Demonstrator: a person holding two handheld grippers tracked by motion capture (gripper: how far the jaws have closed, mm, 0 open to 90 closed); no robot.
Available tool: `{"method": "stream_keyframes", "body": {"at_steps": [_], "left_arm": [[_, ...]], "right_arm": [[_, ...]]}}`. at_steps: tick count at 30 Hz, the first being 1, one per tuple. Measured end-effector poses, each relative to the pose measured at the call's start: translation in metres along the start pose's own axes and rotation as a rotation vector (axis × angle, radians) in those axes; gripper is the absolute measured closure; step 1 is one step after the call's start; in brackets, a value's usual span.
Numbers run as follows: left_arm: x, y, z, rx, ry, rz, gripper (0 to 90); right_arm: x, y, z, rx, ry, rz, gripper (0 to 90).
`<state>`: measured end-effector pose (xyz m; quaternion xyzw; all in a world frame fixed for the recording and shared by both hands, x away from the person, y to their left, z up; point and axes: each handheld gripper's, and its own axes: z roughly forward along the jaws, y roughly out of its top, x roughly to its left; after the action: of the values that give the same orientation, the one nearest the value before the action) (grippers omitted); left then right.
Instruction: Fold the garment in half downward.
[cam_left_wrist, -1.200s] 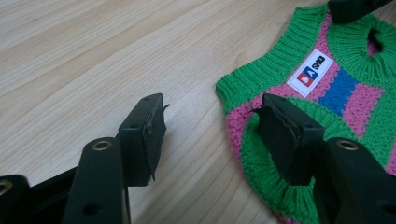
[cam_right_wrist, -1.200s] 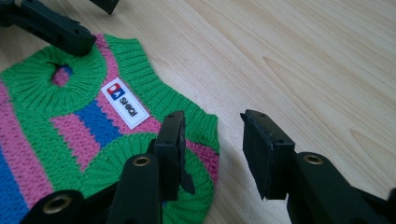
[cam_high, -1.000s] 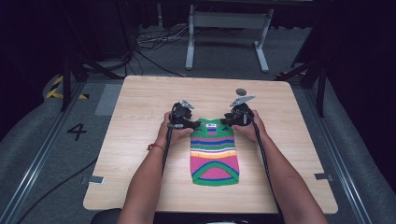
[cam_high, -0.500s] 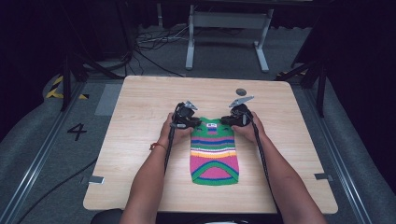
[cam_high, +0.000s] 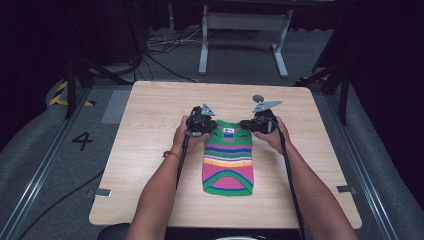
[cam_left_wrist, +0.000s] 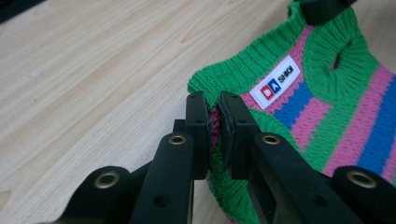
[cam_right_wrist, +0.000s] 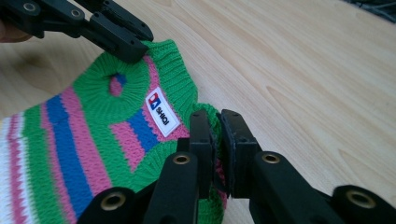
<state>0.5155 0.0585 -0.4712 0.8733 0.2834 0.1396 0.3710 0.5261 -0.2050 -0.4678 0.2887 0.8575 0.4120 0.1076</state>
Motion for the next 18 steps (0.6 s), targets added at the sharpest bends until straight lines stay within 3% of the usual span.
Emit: {"method": "stream_keyframes", "body": {"at_steps": [9,12,15,16,18], "left_arm": [[-0.015,0.006,-0.031,-0.045,-0.027,0.099,82.8],[-0.021,0.002,-0.041,-0.051,-0.038,0.136,82.8],[-0.022,-0.001,-0.046,-0.053,-0.048,0.142,82.8],[-0.026,-0.004,-0.051,-0.047,-0.04,0.175,82.9],[-0.027,-0.006,-0.054,-0.043,-0.042,0.188,82.9]], "right_arm": [[0.024,0.011,-0.029,-0.084,0.05,-0.081,83.8],[0.031,0.01,-0.034,-0.096,0.064,-0.093,83.8],[0.035,0.009,-0.036,-0.098,0.066,-0.101,83.8],[0.039,0.009,-0.038,-0.102,0.075,-0.107,83.9],[0.041,0.008,-0.039,-0.107,0.083,-0.111,83.9]]}}
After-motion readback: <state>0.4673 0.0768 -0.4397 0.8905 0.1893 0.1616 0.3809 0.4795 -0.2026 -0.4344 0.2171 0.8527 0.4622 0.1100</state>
